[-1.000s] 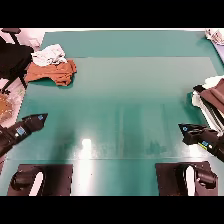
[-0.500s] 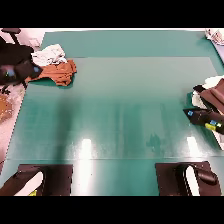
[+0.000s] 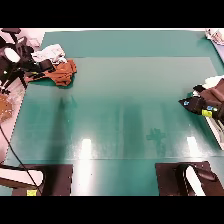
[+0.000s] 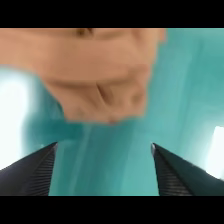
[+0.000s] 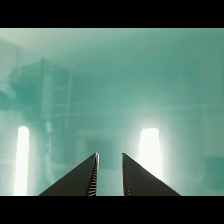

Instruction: Fold the shirts.

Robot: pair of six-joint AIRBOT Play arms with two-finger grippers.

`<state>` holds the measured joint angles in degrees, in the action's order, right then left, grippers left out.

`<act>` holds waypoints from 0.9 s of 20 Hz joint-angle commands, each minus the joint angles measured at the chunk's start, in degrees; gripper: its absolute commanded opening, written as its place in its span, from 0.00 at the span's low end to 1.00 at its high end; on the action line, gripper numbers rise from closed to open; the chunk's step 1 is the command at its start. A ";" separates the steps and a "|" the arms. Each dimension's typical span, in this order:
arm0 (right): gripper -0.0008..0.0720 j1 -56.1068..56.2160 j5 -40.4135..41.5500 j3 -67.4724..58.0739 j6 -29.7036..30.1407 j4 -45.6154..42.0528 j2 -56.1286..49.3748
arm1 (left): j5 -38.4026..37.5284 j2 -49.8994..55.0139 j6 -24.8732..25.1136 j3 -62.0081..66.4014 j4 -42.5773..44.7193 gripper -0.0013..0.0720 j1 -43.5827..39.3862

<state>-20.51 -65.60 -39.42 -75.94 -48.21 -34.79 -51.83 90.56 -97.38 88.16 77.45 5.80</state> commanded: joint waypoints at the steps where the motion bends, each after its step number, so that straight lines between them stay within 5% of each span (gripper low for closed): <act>1: 0.26 -0.02 -0.48 -0.15 0.57 1.77 -3.19 | 7.82 5.46 -0.33 1.01 1.90 0.94 0.07; 5: 0.26 -0.02 -0.33 -0.13 0.61 1.73 -4.68 | 13.16 9.01 -1.73 1.03 2.34 0.94 0.07; 7: 0.26 -0.02 -0.33 -0.15 1.03 1.75 -4.66 | 14.27 10.56 -1.77 1.03 2.29 0.75 0.07; 12: 0.26 -0.02 -0.57 -0.13 1.03 1.73 -3.72 | 16.15 12.98 -1.77 1.07 2.08 0.74 0.07; 13: 0.26 -0.02 -0.35 -0.13 1.03 1.73 -2.73 | 16.63 13.25 -1.75 1.07 2.08 0.55 0.07; 14: 0.26 -0.02 -0.13 -0.13 1.03 1.68 -1.68 | 17.22 13.35 -1.11 1.07 2.08 0.17 0.07; 16: 0.26 -0.02 0.11 -0.13 1.03 1.60 0.68 | 18.88 13.31 -1.18 1.46 1.31 0.04 0.07; 18: 0.26 -0.04 0.39 -0.13 1.03 1.51 2.95 | 13.46 13.27 -1.11 4.94 1.27 0.05 0.07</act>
<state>-20.53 -65.73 -39.51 -74.91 -46.54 -34.54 -35.35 103.63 -98.87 90.67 79.22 5.82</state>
